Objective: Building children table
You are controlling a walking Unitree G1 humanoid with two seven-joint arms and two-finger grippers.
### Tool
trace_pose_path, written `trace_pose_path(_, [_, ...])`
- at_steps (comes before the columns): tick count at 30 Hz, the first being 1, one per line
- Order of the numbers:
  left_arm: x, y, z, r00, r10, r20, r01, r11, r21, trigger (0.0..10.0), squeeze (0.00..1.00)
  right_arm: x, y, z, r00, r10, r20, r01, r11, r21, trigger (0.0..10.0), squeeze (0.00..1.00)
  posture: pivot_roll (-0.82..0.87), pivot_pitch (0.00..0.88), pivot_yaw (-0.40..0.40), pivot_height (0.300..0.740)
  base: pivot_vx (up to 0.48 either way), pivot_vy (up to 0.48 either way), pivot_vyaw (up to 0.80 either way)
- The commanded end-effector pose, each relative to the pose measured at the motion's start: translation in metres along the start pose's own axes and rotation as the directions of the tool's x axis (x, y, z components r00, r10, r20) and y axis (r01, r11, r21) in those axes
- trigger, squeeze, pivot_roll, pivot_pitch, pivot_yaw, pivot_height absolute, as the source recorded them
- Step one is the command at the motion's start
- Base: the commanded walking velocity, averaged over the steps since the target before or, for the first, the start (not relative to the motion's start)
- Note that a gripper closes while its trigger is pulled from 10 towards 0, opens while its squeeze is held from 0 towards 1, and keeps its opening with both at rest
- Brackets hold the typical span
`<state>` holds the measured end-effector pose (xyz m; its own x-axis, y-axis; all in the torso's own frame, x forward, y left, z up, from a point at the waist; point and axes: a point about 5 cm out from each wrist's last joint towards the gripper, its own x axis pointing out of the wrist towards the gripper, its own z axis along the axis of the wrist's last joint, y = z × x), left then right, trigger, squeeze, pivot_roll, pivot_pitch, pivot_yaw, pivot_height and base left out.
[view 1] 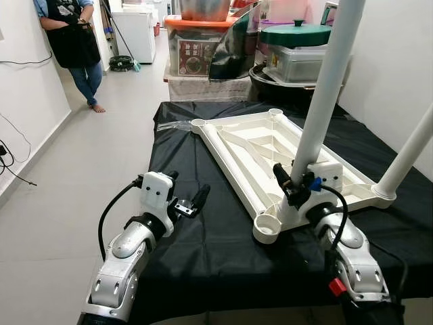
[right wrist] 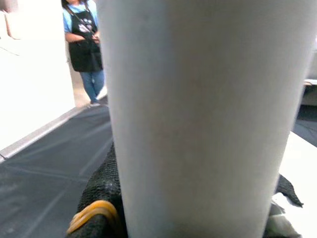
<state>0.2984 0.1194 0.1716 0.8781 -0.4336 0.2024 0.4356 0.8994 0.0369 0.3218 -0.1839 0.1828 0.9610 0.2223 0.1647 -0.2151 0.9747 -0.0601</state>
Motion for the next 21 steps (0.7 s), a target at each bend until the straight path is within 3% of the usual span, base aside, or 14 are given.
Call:
trace_pose_path(1, [0.000,0.003,0.001,1.000,0.005,-0.002,-0.005,1.000,0.012,10.0,0.00,0.004,0.007,0.002,0.999,0.031,0.024,-0.031,0.999,0.016,10.0,0.00,0.05,0.000,-0.060,0.740,0.000,0.000,0.00])
trace_pose_path(8, [0.000,0.005,0.002,1.000,0.011,0.001,-0.011,1.000,0.018,10.0,0.00,0.012,0.029,0.000,0.988,0.143,0.051,-0.145,0.989,0.033,10.0,0.00,0.07,0.000,-0.067,0.740,0.000,0.000,0.00])
trace_pose_path(14, [-0.001,0.007,0.002,1.000,0.017,0.000,-0.017,1.000,0.022,10.0,0.00,0.011,0.027,-0.005,0.989,0.144,0.037,-0.145,0.989,0.030,10.0,0.00,0.07,0.000,-0.070,0.740,0.000,0.000,0.00])
trace_pose_path(21, [-0.002,0.008,0.001,1.000,0.019,-0.008,-0.019,1.000,0.023,10.0,0.00,0.003,0.008,-0.021,0.997,0.072,-0.004,-0.072,0.995,0.064,10.0,0.00,0.07,0.000,-0.060,0.740,0.000,0.000,0.00])
